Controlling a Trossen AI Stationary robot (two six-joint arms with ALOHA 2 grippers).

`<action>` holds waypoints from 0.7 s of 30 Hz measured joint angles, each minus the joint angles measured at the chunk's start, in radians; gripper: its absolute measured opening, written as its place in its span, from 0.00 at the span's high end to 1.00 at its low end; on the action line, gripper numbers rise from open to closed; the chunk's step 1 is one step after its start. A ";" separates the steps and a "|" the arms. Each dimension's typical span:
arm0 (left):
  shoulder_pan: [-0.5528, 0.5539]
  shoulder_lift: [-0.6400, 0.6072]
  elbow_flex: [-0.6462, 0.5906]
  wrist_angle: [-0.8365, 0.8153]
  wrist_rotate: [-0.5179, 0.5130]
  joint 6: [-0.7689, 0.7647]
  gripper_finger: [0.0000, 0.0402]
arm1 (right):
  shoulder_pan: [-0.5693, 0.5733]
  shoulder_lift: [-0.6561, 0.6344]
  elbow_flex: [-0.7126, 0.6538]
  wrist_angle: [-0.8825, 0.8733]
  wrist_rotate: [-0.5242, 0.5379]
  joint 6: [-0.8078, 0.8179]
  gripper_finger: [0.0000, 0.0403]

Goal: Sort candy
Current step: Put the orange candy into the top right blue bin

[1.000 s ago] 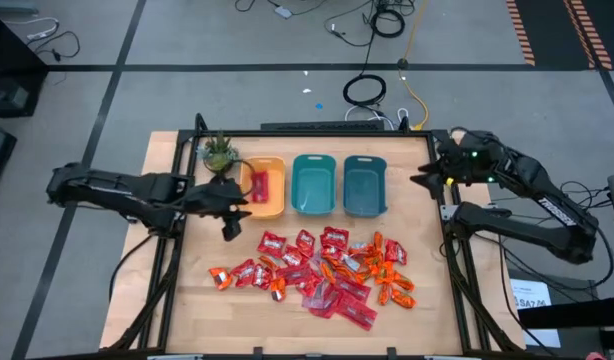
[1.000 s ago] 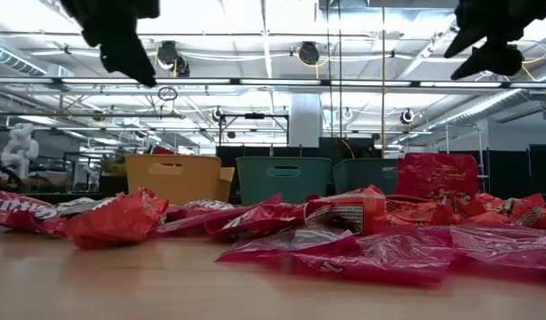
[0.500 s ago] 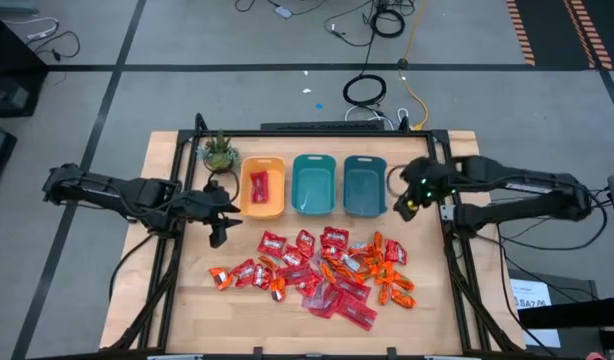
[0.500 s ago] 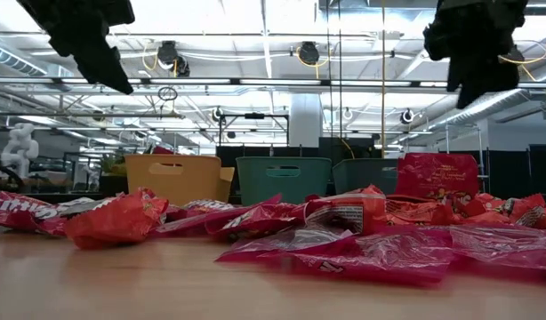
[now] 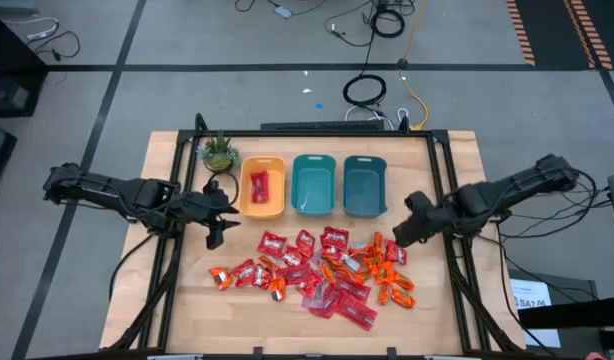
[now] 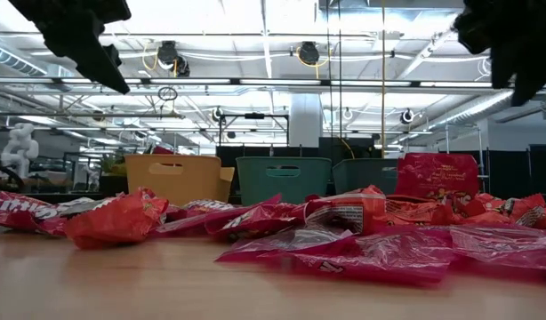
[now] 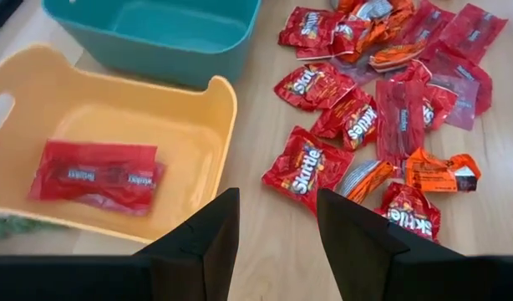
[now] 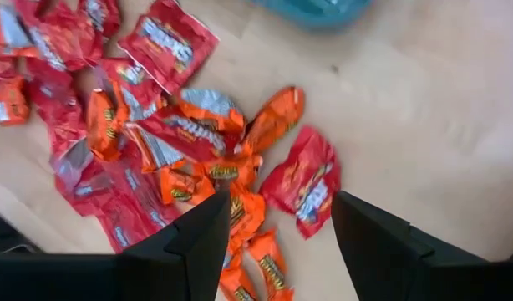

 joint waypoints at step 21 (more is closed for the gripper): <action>0.001 -0.128 -0.149 0.192 0.052 0.049 0.58 | 0.260 0.520 0.000 0.263 0.055 0.343 0.50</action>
